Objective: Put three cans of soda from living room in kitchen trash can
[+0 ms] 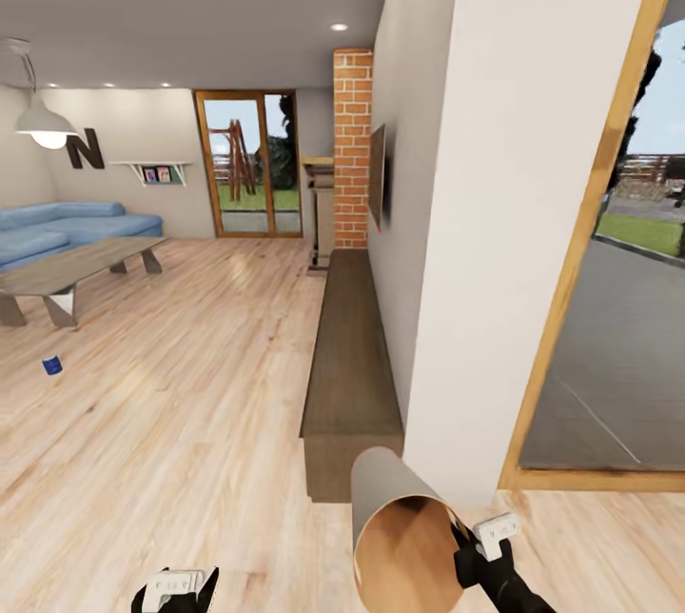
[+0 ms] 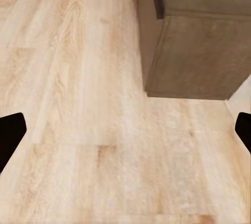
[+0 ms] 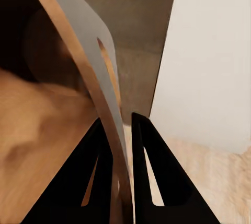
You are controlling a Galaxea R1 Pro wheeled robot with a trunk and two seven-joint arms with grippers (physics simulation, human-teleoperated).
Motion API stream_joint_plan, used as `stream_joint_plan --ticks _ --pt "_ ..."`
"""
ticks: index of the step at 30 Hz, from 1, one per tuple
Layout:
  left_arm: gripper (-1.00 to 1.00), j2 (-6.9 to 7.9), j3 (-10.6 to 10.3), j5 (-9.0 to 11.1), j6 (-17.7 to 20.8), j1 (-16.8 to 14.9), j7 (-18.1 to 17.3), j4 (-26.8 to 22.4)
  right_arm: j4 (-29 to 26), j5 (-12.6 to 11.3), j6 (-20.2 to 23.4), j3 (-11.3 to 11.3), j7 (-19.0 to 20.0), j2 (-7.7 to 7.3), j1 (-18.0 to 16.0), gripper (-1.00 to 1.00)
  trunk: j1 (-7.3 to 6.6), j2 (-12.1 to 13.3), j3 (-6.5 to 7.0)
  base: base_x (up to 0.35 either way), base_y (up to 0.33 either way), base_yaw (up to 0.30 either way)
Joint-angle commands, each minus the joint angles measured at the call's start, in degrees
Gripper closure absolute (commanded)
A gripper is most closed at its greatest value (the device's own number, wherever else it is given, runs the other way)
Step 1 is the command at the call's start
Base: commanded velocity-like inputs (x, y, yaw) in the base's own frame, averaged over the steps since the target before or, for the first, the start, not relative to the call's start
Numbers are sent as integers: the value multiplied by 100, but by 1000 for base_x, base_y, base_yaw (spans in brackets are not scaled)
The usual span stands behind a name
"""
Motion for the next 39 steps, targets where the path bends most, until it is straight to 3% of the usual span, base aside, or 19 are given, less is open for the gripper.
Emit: stream_joint_plan --ticks 1,19,29,39 --pt "-100 0 -1 0 -1 0 0 -2 -11 -50 6 -2 40 1 -3 100 0 -1 -7 216 225 137" --pt "-100 -16 -14 1 -10 0 -3 -58 41 -33 13 8 38 5 -3 100 0 -1 -138 180 241 138" --pt "-100 -26 -14 0 -10 0 -13 -62 77 -31 13 9 38 9 -3 100 0 -1 -211 50 272 138" --pt "-100 -27 -14 0 -10 0 0 -64 185 -38 13 270 -329 10 -3 100 0 -1 -284 2 286 138"
